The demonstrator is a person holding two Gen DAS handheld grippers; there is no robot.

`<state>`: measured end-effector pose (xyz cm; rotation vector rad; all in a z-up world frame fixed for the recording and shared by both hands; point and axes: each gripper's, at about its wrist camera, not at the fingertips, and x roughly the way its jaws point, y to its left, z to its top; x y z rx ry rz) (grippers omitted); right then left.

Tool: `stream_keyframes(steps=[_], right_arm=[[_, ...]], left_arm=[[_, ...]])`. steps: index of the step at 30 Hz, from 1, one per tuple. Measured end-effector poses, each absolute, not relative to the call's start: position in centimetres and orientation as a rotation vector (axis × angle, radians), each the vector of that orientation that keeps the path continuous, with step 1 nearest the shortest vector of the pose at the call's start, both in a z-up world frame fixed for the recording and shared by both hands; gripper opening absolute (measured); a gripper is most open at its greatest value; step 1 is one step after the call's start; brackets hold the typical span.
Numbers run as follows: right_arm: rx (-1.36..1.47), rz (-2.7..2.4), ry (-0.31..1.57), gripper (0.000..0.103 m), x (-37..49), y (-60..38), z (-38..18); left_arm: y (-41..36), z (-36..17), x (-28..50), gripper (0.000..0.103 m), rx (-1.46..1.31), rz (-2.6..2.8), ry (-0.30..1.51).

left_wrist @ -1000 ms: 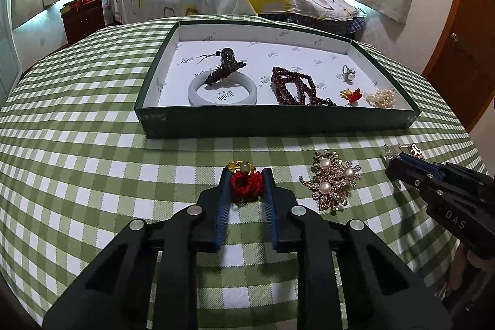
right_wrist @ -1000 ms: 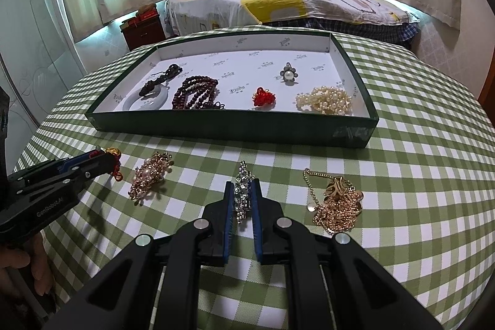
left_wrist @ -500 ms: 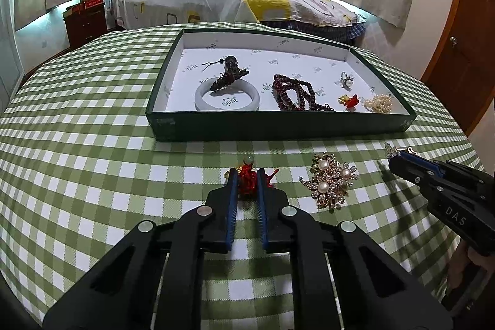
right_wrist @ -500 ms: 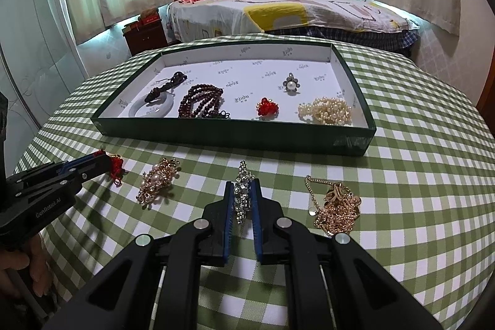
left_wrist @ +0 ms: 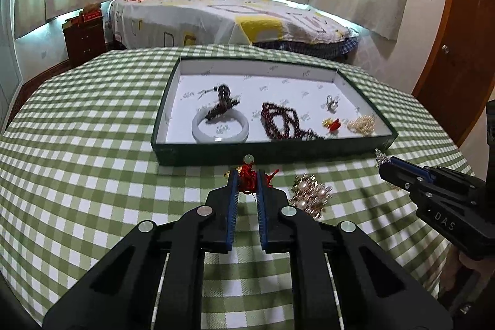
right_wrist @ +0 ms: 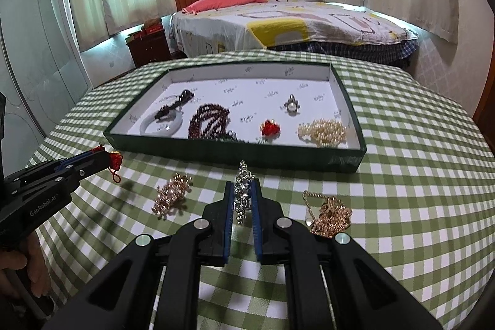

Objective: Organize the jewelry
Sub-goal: 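Carry the silver brooch and red knot charm into the green box with both tools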

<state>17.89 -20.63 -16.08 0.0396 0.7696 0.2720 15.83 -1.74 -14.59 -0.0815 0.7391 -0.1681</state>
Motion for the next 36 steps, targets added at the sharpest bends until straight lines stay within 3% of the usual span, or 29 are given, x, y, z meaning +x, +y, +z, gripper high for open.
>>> stream_keyframes(steps=[17, 25, 36], right_arm=[[0.044, 0.250, 0.619, 0.011, 23.4, -21.6, -10.5], [0.037, 0.246, 0.599, 0.011, 28.6, -21.5, -10.3], [0.024, 0.279, 0.736, 0.011, 34.0, -18.9, -15.6]], left_arm=[[-3.7, -9.0, 22.9, 0.012, -0.096, -0.228, 0.597], [-4.7, -10.9, 29.7, 0.012, -0.108, -0.218, 0.653], [-5.7, -15.4, 35.1, 0.012, -0.088, -0.190, 0.787]])
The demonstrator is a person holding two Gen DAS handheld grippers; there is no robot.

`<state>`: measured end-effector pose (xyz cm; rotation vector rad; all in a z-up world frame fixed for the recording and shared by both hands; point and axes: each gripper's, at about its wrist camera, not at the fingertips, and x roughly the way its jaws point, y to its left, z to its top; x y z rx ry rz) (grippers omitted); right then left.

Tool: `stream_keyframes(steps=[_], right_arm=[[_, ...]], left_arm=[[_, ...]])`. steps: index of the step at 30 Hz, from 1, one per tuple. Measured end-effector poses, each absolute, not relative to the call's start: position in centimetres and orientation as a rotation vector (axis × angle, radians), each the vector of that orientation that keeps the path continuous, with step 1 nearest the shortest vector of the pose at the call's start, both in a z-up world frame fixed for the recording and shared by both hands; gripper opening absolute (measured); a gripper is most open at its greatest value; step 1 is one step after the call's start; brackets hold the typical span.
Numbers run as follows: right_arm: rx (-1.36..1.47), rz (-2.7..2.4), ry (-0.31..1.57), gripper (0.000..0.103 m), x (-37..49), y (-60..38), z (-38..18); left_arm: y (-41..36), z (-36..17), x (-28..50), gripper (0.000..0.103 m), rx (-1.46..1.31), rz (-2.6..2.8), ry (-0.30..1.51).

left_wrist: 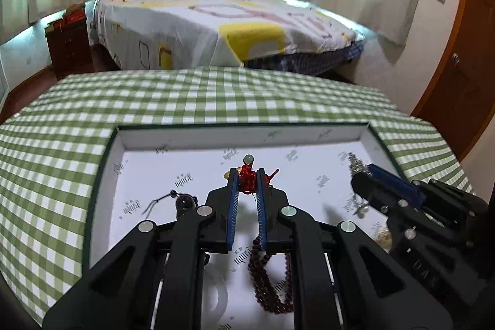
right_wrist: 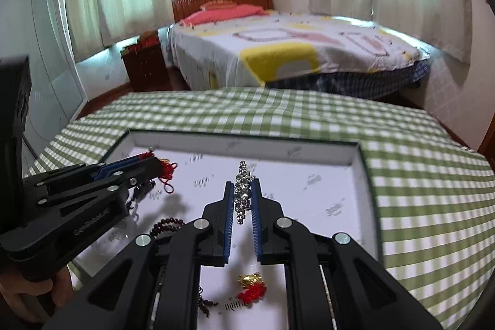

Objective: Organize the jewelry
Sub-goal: 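Carry the silver brooch and red knot charm into the green box with both tools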

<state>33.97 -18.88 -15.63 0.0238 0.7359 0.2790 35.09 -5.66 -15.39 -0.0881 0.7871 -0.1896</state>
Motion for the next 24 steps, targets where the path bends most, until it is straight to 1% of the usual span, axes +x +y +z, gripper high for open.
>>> stream_keyframes(steps=[8, 24], right_arm=[[0.014, 0.283, 0.834, 0.011, 35.4, -18.3, -17.9], [0.016, 0.268, 0.888, 0.011, 35.9, -18.3, -19.2]], left_arm=[[-6.1, -18.0, 36.4, 0.012, -0.053, -0.174, 0.875], [-6.0, -18.1, 37.2, 0.012, -0.048, -0.157, 0.903]])
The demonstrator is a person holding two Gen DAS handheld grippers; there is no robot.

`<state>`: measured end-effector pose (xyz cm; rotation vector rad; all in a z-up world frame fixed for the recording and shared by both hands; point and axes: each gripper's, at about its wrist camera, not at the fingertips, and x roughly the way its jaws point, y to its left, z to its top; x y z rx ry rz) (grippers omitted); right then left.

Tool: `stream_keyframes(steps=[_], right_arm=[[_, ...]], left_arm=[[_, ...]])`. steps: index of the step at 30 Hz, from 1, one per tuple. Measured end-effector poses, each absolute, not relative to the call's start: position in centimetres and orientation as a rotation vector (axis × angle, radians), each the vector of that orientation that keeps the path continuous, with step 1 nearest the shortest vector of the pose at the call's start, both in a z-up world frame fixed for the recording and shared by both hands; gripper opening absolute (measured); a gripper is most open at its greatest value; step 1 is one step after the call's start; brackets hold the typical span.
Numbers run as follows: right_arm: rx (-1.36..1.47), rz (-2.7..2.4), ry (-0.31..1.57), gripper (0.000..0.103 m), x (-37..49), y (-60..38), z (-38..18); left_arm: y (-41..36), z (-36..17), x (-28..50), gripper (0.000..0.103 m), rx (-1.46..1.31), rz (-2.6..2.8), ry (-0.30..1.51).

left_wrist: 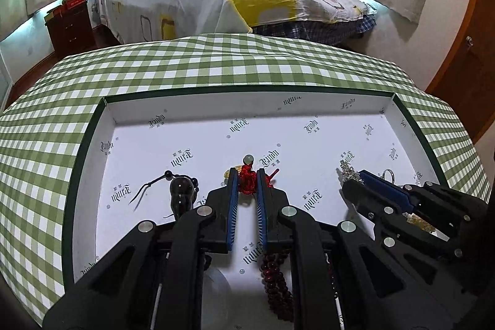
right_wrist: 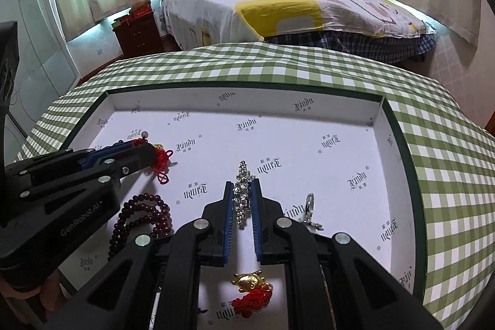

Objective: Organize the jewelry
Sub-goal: 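Carry the silver brooch and red knot charm into the green box with both tools, then open both tools to release the brooch and charm in the box, then move the left tool to the gold pearl flower brooch while the right tool approaches the gold chain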

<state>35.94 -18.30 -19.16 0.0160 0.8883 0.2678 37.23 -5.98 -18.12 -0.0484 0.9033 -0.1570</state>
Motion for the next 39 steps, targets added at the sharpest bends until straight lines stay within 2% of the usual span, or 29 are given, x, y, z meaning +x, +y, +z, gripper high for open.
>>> stream_keyframes(steps=[8, 10, 14, 16, 19, 21, 24, 29, 39], right_arm=[[0.018, 0.266, 0.887, 0.012, 35.9, -18.4, -19.1], [0.018, 0.270, 0.887, 0.016, 35.9, -18.4, -19.1], [0.022, 0.266, 0.879, 0.032, 35.8, -18.4, -18.9], [0.020, 0.273, 0.875, 0.034, 35.7, -18.3, -18.8], [0.013, 0.275, 0.869, 0.039, 35.4, -18.1, -18.6], [0.010, 0.275, 0.861, 0.041, 35.2, -18.1, -18.3], [-0.006, 0.274, 0.832, 0.045, 34.5, -18.0, -17.4], [-0.012, 0.274, 0.788, 0.048, 33.3, -18.4, -15.4], [0.021, 0.246, 0.713, 0.050, 29.3, -20.9, -11.7]], left_arm=[[-5.8, -18.3, 37.3, 0.012, -0.057, -0.158, 0.914], [-5.8, -18.2, 37.4, 0.014, -0.060, -0.157, 0.914], [-5.7, -18.1, 37.1, 0.031, -0.060, -0.154, 0.907], [-5.8, -18.0, 37.0, 0.035, -0.058, -0.158, 0.904], [-5.5, -17.6, 36.8, 0.050, -0.074, -0.156, 0.896], [-5.3, -17.2, 36.3, 0.053, -0.082, -0.151, 0.883], [-5.1, -16.1, 35.6, 0.066, -0.089, -0.145, 0.856], [-4.5, -13.9, 33.7, 0.075, -0.095, -0.136, 0.795], [-3.6, -9.7, 28.5, 0.083, -0.074, -0.094, 0.668]])
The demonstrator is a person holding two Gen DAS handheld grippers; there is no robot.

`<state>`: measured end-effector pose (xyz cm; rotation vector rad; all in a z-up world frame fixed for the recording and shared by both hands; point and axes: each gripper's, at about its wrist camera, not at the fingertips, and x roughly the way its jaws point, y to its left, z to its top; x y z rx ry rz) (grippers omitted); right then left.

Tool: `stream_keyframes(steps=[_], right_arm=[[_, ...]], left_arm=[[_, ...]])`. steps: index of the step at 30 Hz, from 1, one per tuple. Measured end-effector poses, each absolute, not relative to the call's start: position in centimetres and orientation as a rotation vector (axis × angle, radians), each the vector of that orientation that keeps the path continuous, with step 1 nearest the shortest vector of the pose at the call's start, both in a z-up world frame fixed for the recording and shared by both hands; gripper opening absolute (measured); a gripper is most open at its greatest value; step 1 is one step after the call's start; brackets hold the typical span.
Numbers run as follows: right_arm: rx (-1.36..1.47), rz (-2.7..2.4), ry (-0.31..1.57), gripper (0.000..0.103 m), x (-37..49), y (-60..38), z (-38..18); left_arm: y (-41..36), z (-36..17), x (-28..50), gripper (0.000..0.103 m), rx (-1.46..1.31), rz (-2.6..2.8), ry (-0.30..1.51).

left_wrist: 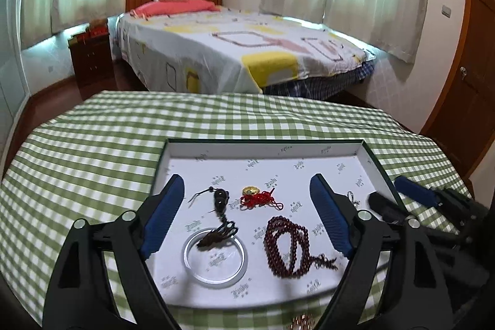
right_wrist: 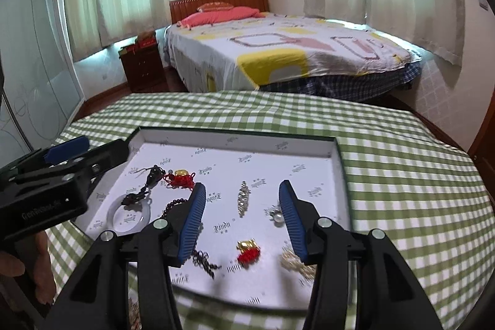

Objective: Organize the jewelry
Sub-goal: 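Move the left tool to the gold pearl flower brooch while the right tool approaches the gold chain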

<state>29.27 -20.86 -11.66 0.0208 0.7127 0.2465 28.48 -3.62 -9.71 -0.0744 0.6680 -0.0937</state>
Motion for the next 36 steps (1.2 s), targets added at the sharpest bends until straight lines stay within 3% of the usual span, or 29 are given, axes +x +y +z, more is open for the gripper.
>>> stream_keyframes(steps=[12, 23, 36], right_arm=[[0.067, 0.140, 0.702, 0.051, 24.0, -25.5, -10.9], [0.108, 0.104, 0.803, 0.051, 21.1, -26.3, -15.9], [0.117, 0.104, 0.900, 0.041, 20.8, -26.0, -19.8]], left_arm=[[-3.5, -8.9, 22.6, 0.085, -0.031, -0.077, 0.634], [-2.8, -11.8, 19.1, 0.085, -0.037, -0.070, 0.695], [-4.6, -15.6, 17.3, 0.085, -0.022, -0.098, 0.786]])
